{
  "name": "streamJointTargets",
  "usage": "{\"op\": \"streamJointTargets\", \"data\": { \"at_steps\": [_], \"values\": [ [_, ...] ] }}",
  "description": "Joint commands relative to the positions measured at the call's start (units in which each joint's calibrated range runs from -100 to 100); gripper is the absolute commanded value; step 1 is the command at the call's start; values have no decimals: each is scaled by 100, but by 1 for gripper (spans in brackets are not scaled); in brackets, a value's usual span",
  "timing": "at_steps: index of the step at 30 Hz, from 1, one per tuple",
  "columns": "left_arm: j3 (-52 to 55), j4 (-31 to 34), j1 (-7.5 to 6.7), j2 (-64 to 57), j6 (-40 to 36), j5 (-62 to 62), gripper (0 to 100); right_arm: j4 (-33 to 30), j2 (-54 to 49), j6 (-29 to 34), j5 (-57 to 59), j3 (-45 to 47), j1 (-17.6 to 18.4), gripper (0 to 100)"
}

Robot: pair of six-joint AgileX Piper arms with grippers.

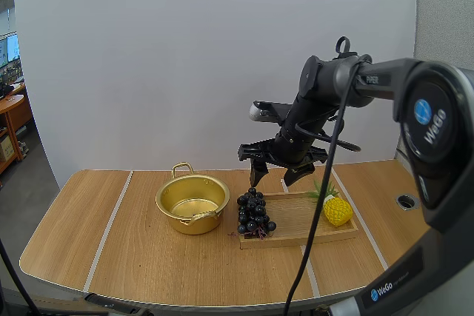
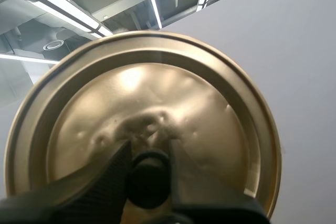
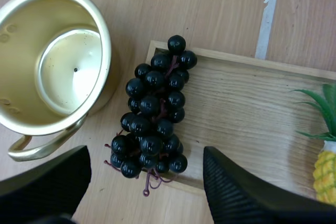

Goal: Open the pot, put the grape inside, and close it

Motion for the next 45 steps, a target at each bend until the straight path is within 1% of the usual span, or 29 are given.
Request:
{"op": "streamJointTargets", "data": {
  "at_steps": [1, 6, 8, 14, 23, 45],
  "values": [
    [-43, 80, -18, -44, -40, -246, 0, 31, 215, -69, -10, -159, 132, 100],
    [-43, 80, -18, -44, -40, -246, 0, -4, 561, 8, -54, -420, 343, 100],
    [-43, 80, -18, -44, -40, -246, 0, -8, 678, 8, -54, -509, 349, 100],
    [-43, 80, -18, -44, -40, -246, 0, -302, 949, 115, -152, -576, 349, 100],
    [-43, 80, -18, -44, -40, -246, 0, -289, 1363, 115, -273, -576, 406, 100],
    [-43, 80, -18, -44, -40, -246, 0, -339, 2261, 115, -888, -576, 406, 100]
  ]
}}
